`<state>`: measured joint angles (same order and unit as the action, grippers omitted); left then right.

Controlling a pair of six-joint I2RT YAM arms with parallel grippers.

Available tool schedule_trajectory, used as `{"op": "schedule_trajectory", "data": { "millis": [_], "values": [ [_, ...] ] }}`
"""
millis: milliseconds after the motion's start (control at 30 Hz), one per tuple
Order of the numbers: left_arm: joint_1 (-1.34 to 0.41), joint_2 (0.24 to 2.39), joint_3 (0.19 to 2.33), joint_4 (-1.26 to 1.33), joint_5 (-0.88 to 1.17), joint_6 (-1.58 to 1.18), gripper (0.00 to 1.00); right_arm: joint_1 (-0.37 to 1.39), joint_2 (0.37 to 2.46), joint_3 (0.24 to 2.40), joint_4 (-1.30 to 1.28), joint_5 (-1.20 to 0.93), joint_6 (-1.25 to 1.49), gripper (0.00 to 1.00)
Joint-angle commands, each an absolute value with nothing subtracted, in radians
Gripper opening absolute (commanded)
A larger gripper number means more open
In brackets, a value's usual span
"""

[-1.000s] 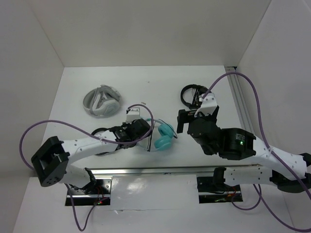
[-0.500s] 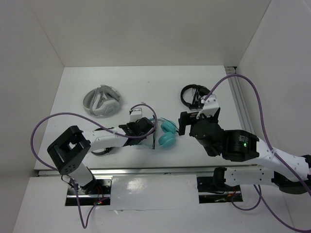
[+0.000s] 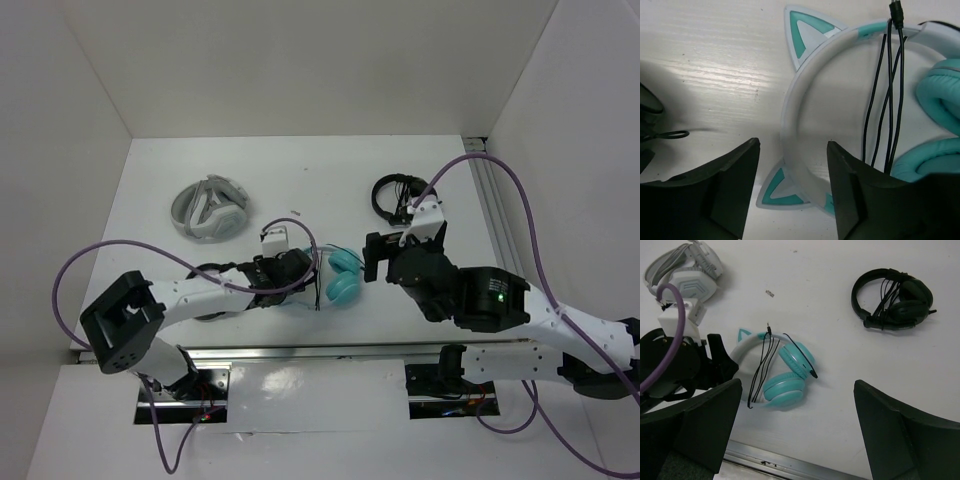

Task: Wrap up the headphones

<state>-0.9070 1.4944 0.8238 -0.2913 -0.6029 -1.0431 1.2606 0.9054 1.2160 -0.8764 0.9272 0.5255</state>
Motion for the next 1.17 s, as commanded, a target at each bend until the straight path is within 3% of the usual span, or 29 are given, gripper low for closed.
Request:
{"op": "schedule_trajectory", "data": {
  "millis": [0,67,100,200,400,667,1133],
  "values": [
    [-0.907,1.421,0.848,-0.348,-0.661,-1.06,0.69,1.259,0.923,1.241,-0.847,0.91,0.517,1.0],
    [-0.919,1.353,0.86,-0.374,-0.673,-1.045,0.82,1.259,0.934,1.275,-0.885,0.91,0.529,1.0],
    [-0.945,1.297,0.894,-0.423,-0.687,-1.013,1.0,1.259,0.943,1.326,-0.928,0.91,0.547,1.0],
    [-0.959,1.203,0.954,-0.477,-0.699,-0.956,1.0,1.259,0.954,1.414,-0.974,0.902,0.557,1.0],
    [-0.959,0.952,1.213,-0.888,-0.816,-0.91,1.0,1.25,0.905,1.591,-1.091,0.776,0.529,1.0],
    [-0.959,0.691,1.454,-1.138,-0.859,-0.765,1.0,1.239,0.787,1.644,-1.221,0.761,0.518,1.0],
    [-0.959,0.649,1.499,-1.284,-0.896,-0.776,1.0,1.239,0.742,1.548,-1.252,0.81,0.528,1.0]
  ]
}}
